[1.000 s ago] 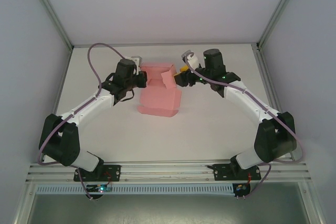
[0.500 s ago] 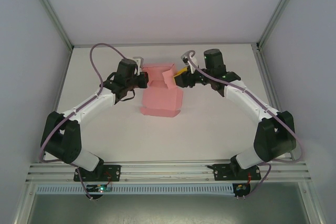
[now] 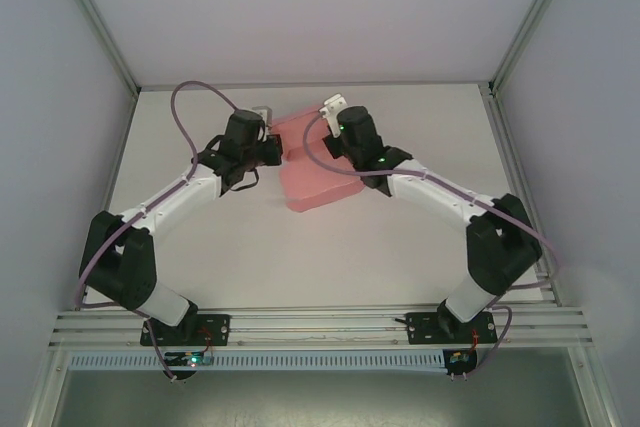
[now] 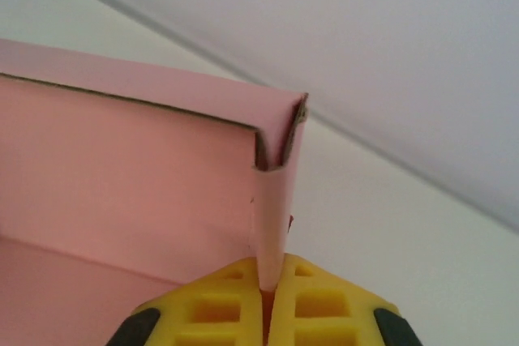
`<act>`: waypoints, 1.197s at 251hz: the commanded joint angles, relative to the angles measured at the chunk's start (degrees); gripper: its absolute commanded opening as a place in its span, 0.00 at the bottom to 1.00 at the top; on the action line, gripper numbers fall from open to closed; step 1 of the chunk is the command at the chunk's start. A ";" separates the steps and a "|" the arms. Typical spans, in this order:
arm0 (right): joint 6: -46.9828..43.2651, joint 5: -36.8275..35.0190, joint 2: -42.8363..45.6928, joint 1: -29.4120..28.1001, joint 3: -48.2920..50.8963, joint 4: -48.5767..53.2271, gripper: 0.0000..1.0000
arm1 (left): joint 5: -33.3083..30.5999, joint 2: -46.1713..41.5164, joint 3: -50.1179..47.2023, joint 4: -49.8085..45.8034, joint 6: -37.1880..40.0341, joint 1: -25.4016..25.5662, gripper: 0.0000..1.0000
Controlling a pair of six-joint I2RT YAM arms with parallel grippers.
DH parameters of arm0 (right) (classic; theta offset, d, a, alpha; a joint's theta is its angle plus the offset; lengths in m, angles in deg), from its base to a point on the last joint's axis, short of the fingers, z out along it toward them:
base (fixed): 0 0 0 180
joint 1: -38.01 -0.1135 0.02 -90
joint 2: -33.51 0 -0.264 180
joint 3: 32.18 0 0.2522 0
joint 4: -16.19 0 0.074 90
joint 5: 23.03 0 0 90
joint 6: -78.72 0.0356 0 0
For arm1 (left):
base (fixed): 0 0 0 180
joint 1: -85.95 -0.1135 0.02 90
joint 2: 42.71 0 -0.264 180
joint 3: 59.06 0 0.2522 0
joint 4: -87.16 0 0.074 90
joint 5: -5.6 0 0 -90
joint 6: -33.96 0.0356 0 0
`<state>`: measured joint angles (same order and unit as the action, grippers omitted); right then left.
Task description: Assemble paper box
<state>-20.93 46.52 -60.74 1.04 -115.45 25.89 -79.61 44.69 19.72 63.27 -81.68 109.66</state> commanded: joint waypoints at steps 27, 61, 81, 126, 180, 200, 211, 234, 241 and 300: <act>-12.05 -26.27 -5.75 -2.14 -3.19 -10.60 0.00 | -7.83 2.76 11.16 -14.85 -8.62 4.22 0.00; -23.04 -33.14 -8.86 -2.29 -1.75 -19.06 0.00 | -12.05 5.01 16.47 -26.13 -14.18 4.42 0.00; -29.66 -36.34 -10.68 -2.36 -0.87 -26.53 0.00 | -11.20 5.56 17.71 -28.80 -15.52 4.43 0.00; -36.13 -40.38 -13.72 -2.71 -2.00 -34.54 0.00 | -9.15 6.20 18.89 -31.95 -17.43 4.42 0.00; -52.37 -43.98 -20.54 -3.50 -2.98 -54.30 0.00 | -9.26 6.29 18.92 -31.45 -18.97 4.50 0.00; -50.54 -42.78 -20.00 -3.86 -2.52 -52.73 0.00 | -10.13 6.39 18.89 -31.62 -19.76 4.41 0.00; -45.86 -41.80 -18.58 -3.90 -2.22 -48.38 0.00 | -10.35 6.30 18.89 -31.39 -20.15 4.39 0.00; -36.78 -37.38 -15.58 -4.06 0.22 -43.61 0.00 | -10.42 6.01 18.76 -30.38 -20.55 4.42 0.00; -34.80 -35.27 -14.78 -4.07 0.88 -42.11 0.02 | -10.31 5.96 18.63 -29.77 -20.41 4.43 0.00; -16.01 -7.37 -3.06 -3.94 8.11 -26.52 0.31 | -10.86 6.09 18.19 -25.30 -18.69 4.44 0.00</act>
<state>-48.66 23.53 -70.51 -4.23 -110.71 -9.58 -89.18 51.22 37.75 39.32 -101.55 113.66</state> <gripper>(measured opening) 0.241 0.043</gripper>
